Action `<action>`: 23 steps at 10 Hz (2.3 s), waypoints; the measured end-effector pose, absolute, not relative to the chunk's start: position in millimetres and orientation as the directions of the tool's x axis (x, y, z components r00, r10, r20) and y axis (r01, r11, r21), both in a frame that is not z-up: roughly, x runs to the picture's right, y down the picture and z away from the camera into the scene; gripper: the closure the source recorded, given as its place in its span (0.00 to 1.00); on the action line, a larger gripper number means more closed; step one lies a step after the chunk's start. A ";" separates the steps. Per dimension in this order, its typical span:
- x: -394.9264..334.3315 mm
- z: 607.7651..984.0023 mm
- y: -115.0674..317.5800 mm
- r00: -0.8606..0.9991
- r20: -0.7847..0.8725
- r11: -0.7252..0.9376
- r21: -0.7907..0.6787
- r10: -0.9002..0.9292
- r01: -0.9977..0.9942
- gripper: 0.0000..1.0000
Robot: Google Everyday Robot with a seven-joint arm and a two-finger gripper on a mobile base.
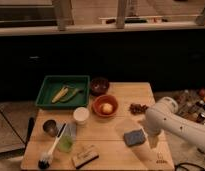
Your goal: Place sponge in paper cup
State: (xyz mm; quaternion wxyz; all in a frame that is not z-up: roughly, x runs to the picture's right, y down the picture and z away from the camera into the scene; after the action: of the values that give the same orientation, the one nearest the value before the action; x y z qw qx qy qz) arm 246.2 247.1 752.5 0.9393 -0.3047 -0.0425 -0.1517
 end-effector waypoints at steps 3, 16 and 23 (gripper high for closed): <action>243.4 758.0 251.6 0.931 0.205 0.747 -0.556 -0.301 0.364 0.20; 236.6 773.9 262.2 0.815 0.337 0.638 -0.508 -0.471 0.579 0.20; 234.4 777.7 265.1 0.745 0.398 0.578 -0.471 -0.536 0.667 0.20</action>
State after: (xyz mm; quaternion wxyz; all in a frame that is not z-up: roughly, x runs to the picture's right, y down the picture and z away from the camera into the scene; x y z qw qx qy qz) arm 234.4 265.1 777.7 0.8818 -0.3081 -0.1064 -0.3409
